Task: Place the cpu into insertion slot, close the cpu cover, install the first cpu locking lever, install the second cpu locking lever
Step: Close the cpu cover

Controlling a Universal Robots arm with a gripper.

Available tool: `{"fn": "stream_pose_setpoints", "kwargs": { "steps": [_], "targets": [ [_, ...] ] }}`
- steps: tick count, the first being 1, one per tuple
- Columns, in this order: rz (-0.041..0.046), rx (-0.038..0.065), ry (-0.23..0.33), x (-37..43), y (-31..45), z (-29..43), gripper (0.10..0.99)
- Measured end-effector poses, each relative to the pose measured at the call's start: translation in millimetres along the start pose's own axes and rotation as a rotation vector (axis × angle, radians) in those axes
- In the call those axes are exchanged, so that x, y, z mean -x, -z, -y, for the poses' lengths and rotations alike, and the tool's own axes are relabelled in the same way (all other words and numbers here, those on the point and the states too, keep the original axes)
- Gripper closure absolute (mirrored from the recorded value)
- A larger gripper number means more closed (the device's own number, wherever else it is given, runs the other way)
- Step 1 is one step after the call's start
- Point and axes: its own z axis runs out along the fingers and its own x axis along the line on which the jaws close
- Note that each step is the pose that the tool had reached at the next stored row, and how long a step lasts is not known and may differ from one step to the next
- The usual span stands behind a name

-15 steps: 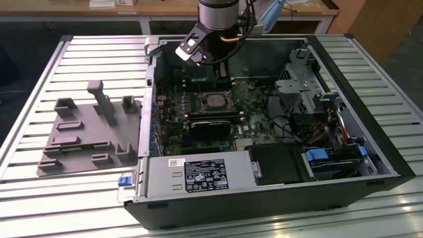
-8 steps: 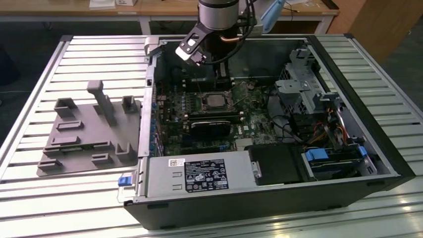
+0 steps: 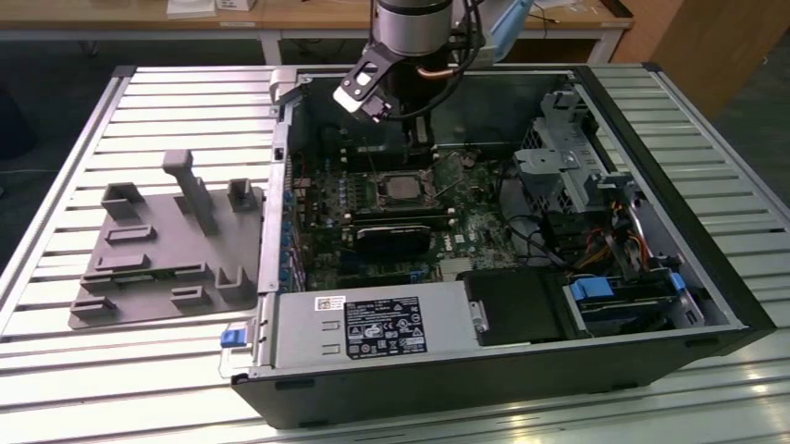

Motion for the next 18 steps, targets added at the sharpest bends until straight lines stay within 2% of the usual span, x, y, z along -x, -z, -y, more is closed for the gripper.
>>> {"fn": "stream_pose_setpoints", "kwargs": {
  "steps": [11, 18],
  "targets": [
    [0.0005, -0.001, -0.005, 0.1, -1.9, -20.7, 0.984],
    [-0.0007, -0.002, -0.005, 0.2, -3.6, -38.0, 0.984]
  ]
}}
